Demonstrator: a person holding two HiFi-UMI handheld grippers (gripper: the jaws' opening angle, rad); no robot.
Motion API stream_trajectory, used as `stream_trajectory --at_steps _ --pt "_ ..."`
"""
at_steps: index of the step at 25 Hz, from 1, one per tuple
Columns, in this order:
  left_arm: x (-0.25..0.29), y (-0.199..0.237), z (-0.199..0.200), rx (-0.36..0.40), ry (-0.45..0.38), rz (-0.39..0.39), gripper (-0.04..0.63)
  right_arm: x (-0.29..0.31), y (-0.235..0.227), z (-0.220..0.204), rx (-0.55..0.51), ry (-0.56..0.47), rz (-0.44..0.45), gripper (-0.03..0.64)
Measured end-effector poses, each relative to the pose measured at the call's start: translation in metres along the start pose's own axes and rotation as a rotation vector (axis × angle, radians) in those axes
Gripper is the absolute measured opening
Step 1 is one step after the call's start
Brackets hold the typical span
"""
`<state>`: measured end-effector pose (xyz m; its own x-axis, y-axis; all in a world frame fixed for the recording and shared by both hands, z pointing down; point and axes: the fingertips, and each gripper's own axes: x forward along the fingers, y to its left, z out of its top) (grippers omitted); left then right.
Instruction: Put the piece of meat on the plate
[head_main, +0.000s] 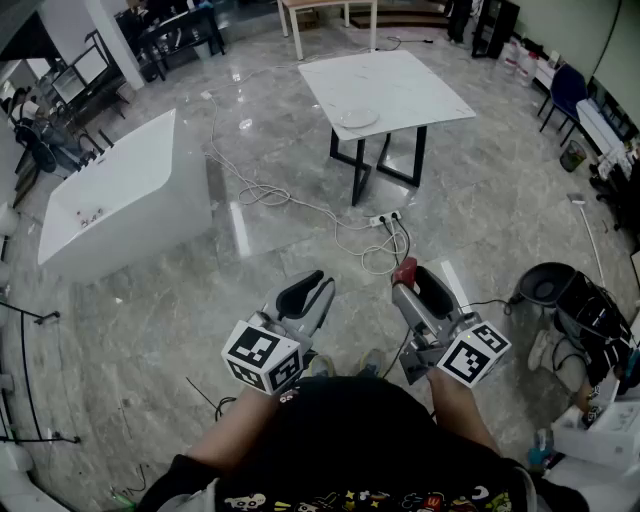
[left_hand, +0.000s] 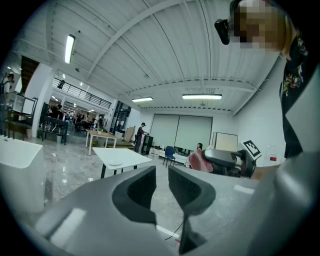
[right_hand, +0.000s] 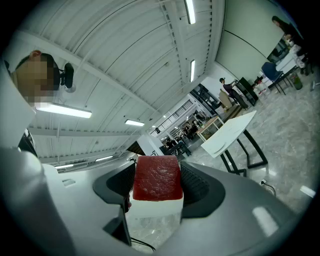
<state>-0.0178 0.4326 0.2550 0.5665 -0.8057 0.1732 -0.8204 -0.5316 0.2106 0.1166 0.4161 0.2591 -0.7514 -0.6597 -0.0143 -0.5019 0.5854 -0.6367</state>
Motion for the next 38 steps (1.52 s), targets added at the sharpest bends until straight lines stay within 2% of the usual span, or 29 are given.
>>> stream_trajectory --at_steps 3,6,12,17,21,26,38 --pt "0.016 0.0 -0.005 0.025 -0.005 0.005 0.08 0.009 -0.012 0.002 -0.045 0.012 0.007 0.307" --pt "0.034 -0.003 -0.009 0.04 0.004 -0.008 0.08 0.014 -0.021 0.003 -0.046 0.018 0.018 0.307" --pt "0.056 -0.003 -0.009 0.032 0.023 -0.021 0.08 0.02 -0.039 0.011 -0.012 0.016 0.014 0.308" --pt "0.082 -0.006 -0.013 0.025 0.049 -0.013 0.08 0.02 -0.063 0.021 -0.068 0.049 -0.009 0.308" --pt "0.108 -0.013 -0.013 0.025 0.059 0.0 0.08 0.019 -0.084 0.033 -0.073 0.067 0.011 0.308" --pt "0.135 -0.015 -0.033 0.013 0.067 0.035 0.08 0.012 -0.119 0.039 -0.043 0.061 0.033 0.308" --pt "0.176 0.032 -0.026 -0.025 0.08 0.044 0.08 0.057 -0.155 0.057 -0.021 0.086 0.004 0.308"
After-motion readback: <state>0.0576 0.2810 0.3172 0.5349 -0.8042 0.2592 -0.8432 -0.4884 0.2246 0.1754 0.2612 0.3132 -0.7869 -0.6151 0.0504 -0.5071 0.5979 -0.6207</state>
